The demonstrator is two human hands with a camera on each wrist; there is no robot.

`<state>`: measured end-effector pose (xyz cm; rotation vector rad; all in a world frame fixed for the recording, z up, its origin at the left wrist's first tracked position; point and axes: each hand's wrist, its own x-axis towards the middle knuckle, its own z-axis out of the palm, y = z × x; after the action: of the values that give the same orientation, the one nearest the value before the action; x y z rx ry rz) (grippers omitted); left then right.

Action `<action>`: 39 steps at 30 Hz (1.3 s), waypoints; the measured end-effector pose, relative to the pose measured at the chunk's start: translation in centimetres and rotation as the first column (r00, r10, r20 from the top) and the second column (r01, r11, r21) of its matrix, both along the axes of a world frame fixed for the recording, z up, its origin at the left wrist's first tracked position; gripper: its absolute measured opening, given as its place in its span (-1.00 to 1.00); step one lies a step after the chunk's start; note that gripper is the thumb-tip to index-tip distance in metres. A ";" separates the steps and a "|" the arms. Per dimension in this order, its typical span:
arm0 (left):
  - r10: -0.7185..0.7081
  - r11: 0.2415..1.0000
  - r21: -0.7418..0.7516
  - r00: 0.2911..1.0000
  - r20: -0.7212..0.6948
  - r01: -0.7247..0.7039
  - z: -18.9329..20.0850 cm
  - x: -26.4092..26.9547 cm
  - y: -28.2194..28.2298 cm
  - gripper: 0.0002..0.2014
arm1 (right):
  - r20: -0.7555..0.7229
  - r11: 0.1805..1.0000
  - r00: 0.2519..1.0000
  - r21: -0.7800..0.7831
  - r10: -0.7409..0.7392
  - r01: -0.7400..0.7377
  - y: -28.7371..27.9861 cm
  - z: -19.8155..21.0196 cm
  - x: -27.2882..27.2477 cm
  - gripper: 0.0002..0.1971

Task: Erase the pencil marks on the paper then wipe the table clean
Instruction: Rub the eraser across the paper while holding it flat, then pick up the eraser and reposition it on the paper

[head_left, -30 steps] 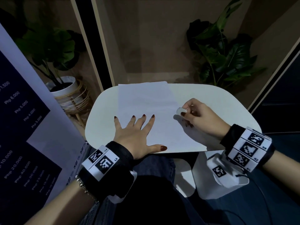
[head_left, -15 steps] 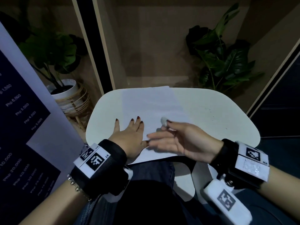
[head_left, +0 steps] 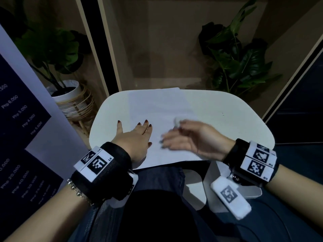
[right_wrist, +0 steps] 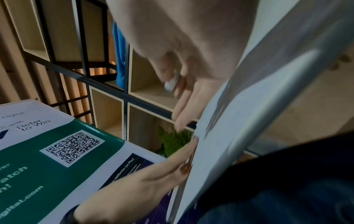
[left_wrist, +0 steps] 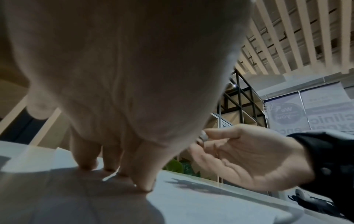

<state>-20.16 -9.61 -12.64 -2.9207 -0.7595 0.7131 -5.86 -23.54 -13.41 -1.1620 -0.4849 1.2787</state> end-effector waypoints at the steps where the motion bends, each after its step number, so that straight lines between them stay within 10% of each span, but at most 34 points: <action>1: 0.000 1.000 0.000 1.000 0.005 0.000 0.1 0.0 0.0 -0.43 | -0.008 0.995 0.996 -0.053 0.085 -0.085 -0.2 -0.2 -0.5 -0.90; 4: 0.005 1.000 -0.024 1.000 0.011 -0.005 0.5 0.0 0.1 -0.42 | 0.000 0.982 0.984 -0.062 -0.181 0.180 -0.1 -1.0 0.8 -0.87; 8: 0.010 1.000 -0.024 1.000 0.006 -0.009 0.6 0.0 0.1 -0.43 | 0.008 0.761 0.768 0.137 -0.640 0.634 -0.3 -0.9 3.4 -0.93; 12: 0.008 1.000 -0.008 1.000 0.009 -0.008 0.3 0.2 0.0 -0.42 | 0.079 0.998 0.996 0.056 -0.041 0.037 -1.2 0.0 0.1 -0.83; 14: 0.015 1.000 -0.016 1.000 0.004 -0.015 0.2 0.1 0.1 -0.42 | 0.099 0.981 0.976 -0.045 0.192 -0.189 -1.6 -0.4 -0.7 -0.82; 17: 0.021 0.999 -0.032 0.999 0.026 -0.021 0.0 -0.1 0.4 -0.43 | -0.019 0.971 0.972 0.043 -0.234 0.235 -0.5 -1.5 1.1 -0.87; 20: 0.018 1.000 -0.007 1.000 0.001 -0.018 0.0 -0.2 0.3 -0.42 | -0.120 0.728 0.749 0.178 -0.651 0.662 0.1 -2.1 3.4 -0.71; 26: 0.018 1.000 -0.009 1.000 -0.024 -0.018 0.8 -0.1 -0.2 -0.39 | 0.092 0.996 0.994 0.070 -0.059 0.052 0.1 -1.9 0.5 -0.78; 32: 0.012 0.999 -0.031 0.999 -0.030 -0.013 1.4 -0.3 -0.3 -0.35 | -0.029 0.768 0.781 0.157 -0.624 0.620 1.9 -2.2 4.1 -0.88; 37: 0.008 0.999 -0.038 0.999 -0.037 -0.010 1.6 -0.4 -0.3 -0.34 | -0.010 0.960 0.963 0.082 -0.269 0.269 2.4 -1.6 2.5 -0.87; 39: 0.007 0.999 -0.032 0.999 -0.034 -0.008 1.5 -0.4 -0.2 -0.35 | 0.019 0.940 0.940 0.033 -0.341 0.340 3.2 -1.3 3.0 -0.84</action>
<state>-20.60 -9.85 -11.14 -2.9276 -0.7634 0.7809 -2.87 -20.36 -14.70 -1.1795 -0.3019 0.9554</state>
